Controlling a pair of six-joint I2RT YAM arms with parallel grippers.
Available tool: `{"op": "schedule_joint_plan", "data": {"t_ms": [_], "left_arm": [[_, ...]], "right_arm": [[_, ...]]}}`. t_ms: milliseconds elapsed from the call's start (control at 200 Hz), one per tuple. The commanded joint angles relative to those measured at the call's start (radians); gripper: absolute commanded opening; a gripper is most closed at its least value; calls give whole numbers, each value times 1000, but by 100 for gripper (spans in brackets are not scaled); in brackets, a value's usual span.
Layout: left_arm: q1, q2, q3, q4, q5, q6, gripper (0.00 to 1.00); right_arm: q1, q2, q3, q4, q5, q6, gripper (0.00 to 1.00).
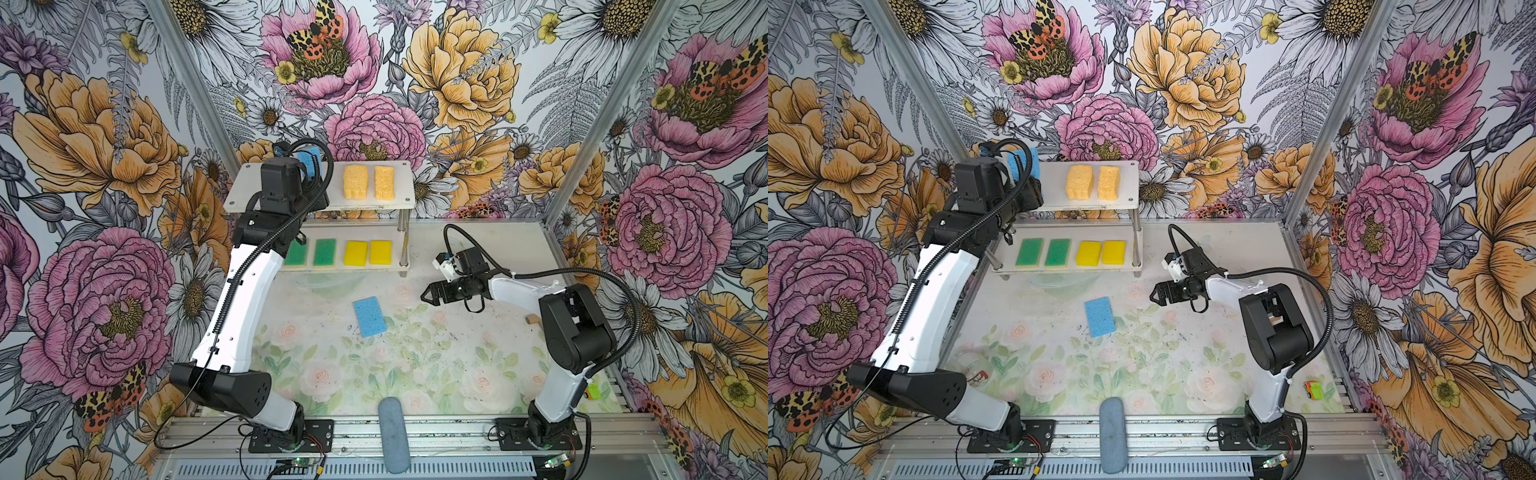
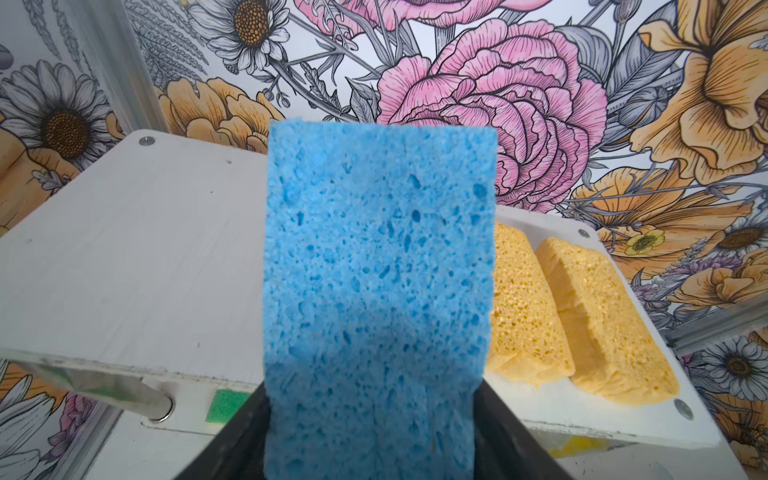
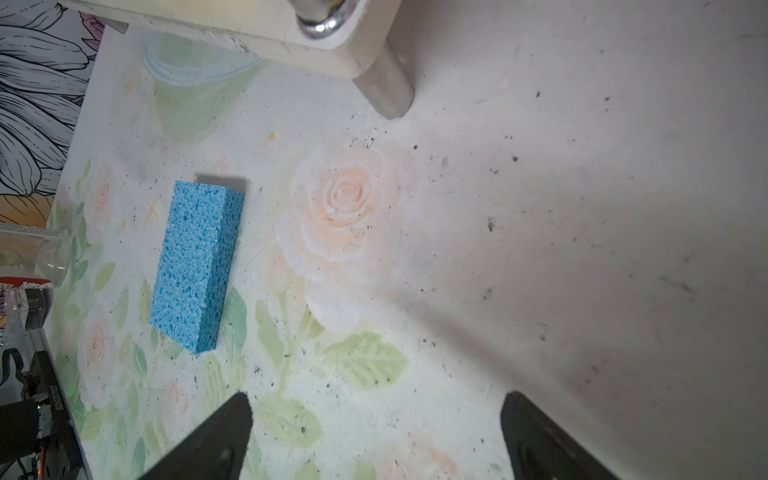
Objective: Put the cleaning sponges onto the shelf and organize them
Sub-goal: 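Carry the blue sponge up to the shelf top with the left gripper, then hold the blue sponge above the shelf top beside the yellow-orange sponges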
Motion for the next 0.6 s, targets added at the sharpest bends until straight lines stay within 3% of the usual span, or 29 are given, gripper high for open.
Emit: {"op": "schedule_joint_plan", "data": {"t_ms": [0, 165, 595], "left_arm": [[40, 37, 73, -1, 107, 63, 66], [87, 100, 115, -5, 167, 105, 65], [90, 164, 155, -3, 128, 179, 65]], "right_arm": [[8, -39, -17, 15, 16, 6, 96], [8, -47, -22, 15, 19, 5, 96], [7, -38, -20, 14, 20, 5, 96]]}}
